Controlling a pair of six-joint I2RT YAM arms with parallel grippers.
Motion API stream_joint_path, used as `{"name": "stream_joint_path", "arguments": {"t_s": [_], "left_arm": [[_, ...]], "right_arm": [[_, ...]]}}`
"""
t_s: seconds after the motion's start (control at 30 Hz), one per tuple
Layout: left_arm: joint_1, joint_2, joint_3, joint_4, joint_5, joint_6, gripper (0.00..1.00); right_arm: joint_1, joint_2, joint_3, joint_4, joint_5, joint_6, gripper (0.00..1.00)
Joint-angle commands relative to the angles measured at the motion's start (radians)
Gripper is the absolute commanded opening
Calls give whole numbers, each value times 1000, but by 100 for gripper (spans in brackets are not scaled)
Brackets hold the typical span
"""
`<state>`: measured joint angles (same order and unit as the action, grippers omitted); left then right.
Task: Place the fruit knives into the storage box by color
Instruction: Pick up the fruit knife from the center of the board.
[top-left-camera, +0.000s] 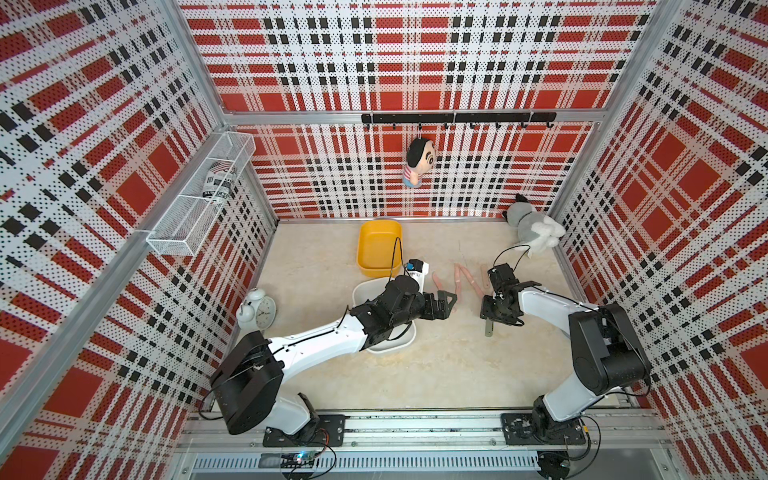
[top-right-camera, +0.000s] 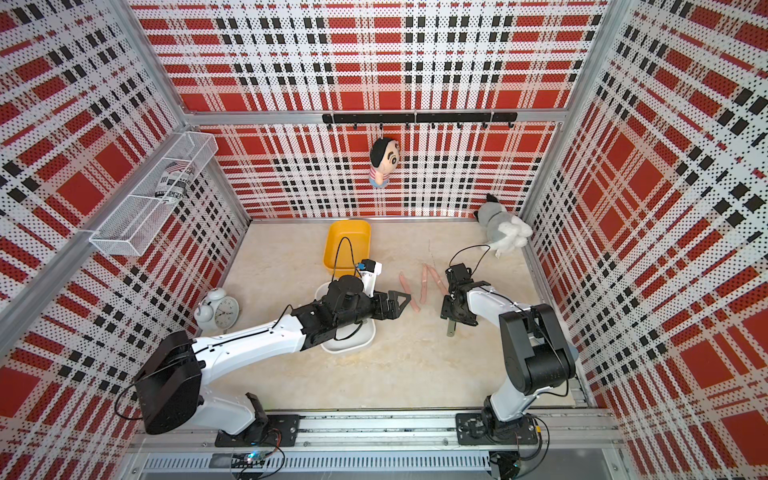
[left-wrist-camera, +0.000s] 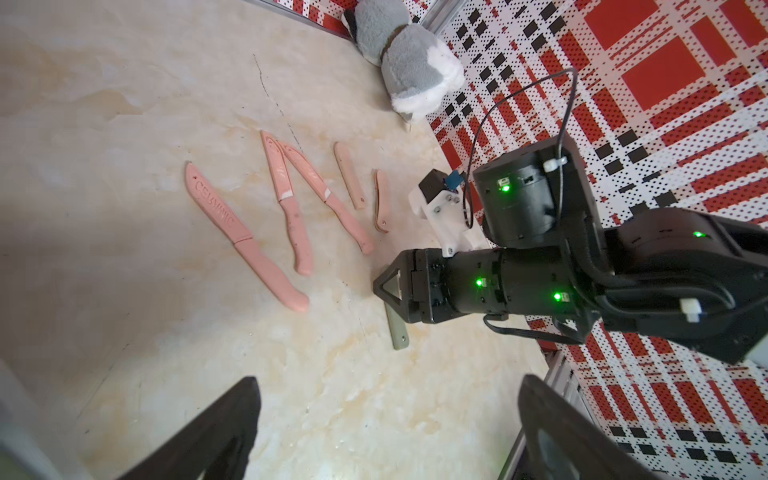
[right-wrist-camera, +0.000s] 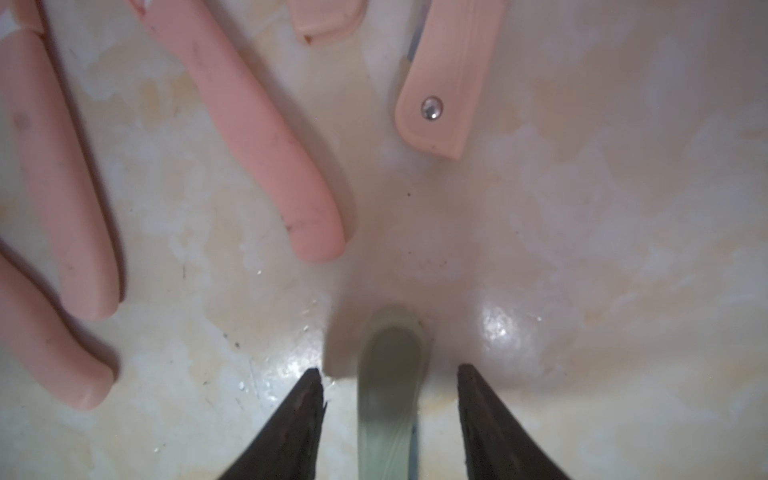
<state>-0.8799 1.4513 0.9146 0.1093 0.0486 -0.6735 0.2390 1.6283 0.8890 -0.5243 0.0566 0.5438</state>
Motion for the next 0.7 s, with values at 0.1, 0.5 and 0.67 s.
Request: {"name": "stream_joint_path", "arguments": {"t_s": [0.1, 0.5, 0.67], "left_arm": [[26, -55, -53, 16, 12, 7, 98], [53, -85, -79, 29, 40, -1, 98], [59, -96, -86, 26, 36, -2, 98]], "right_arm": [[-6, 26, 13, 13, -17, -21, 50], [-6, 68, 30, -3, -13, -50, 44], [-6, 64, 17, 3, -19, -49, 37]]}}
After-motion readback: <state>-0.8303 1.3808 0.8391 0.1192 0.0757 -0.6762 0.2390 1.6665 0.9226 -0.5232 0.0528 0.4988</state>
